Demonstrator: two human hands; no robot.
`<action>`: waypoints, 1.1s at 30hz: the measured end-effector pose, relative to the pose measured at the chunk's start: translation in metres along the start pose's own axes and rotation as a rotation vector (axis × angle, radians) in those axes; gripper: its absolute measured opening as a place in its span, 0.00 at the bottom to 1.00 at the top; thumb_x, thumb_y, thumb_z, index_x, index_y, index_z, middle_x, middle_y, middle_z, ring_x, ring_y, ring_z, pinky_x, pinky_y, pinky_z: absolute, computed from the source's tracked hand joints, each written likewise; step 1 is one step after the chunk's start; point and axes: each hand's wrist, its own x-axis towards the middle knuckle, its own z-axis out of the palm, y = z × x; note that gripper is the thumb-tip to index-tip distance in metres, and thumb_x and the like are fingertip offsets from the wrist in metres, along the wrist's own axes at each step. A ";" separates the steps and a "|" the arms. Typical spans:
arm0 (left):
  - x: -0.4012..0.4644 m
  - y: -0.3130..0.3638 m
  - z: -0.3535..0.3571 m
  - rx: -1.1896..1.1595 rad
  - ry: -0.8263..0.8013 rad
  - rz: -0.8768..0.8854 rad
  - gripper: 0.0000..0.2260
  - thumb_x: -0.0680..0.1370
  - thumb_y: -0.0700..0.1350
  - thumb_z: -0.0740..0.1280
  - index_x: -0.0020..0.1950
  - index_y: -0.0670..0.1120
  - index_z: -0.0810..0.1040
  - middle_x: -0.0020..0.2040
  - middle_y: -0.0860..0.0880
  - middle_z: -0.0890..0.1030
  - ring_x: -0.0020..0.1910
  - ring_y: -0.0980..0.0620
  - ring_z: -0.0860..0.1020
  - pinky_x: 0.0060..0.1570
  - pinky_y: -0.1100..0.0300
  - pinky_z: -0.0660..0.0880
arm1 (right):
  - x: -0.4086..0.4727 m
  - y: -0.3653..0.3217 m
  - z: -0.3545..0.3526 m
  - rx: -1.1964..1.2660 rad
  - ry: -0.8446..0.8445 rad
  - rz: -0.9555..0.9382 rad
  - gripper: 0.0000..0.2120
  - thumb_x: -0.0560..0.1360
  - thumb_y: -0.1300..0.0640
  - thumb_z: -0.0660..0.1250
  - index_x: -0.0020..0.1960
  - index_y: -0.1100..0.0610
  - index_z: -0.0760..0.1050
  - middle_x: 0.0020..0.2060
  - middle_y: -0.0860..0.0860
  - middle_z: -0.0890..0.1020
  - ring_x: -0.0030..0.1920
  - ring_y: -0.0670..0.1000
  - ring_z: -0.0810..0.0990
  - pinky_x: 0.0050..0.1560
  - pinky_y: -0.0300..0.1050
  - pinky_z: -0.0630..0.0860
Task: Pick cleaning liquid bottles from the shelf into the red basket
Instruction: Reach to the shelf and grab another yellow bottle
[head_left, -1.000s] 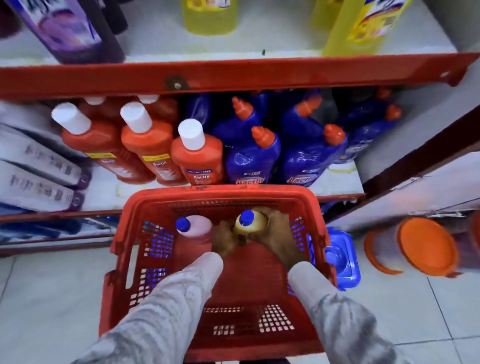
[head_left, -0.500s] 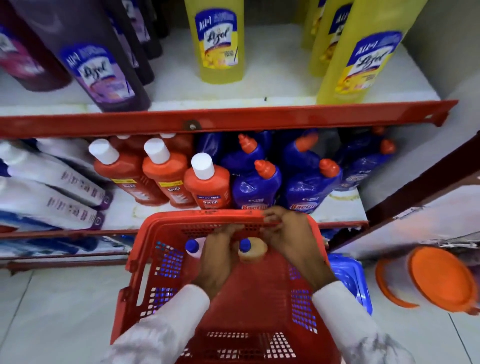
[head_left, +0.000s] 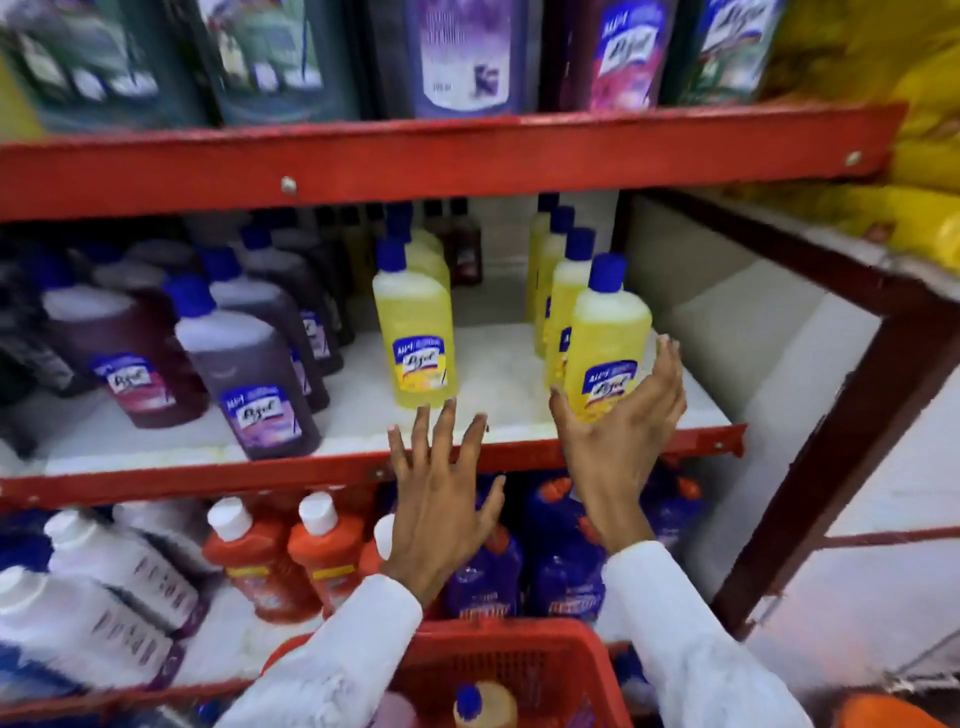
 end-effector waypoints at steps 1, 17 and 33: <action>0.002 -0.003 0.006 0.011 -0.044 -0.019 0.30 0.74 0.59 0.64 0.74 0.51 0.63 0.76 0.41 0.64 0.75 0.37 0.57 0.71 0.30 0.54 | 0.006 0.001 0.007 0.009 -0.037 0.052 0.52 0.66 0.45 0.79 0.79 0.60 0.53 0.78 0.59 0.62 0.76 0.62 0.62 0.75 0.57 0.60; 0.008 -0.012 0.029 -0.041 -0.103 -0.075 0.28 0.74 0.66 0.60 0.70 0.55 0.68 0.70 0.42 0.72 0.70 0.37 0.65 0.72 0.33 0.48 | 0.059 0.007 -0.002 1.277 -0.296 0.342 0.44 0.59 0.58 0.73 0.72 0.65 0.61 0.56 0.60 0.79 0.49 0.55 0.81 0.49 0.51 0.78; 0.008 -0.012 0.031 -0.003 -0.105 -0.100 0.26 0.72 0.59 0.56 0.69 0.53 0.70 0.66 0.42 0.77 0.66 0.36 0.70 0.68 0.31 0.60 | 0.058 -0.013 -0.037 0.848 -0.085 0.322 0.39 0.71 0.49 0.66 0.79 0.49 0.53 0.62 0.52 0.76 0.56 0.47 0.80 0.52 0.44 0.79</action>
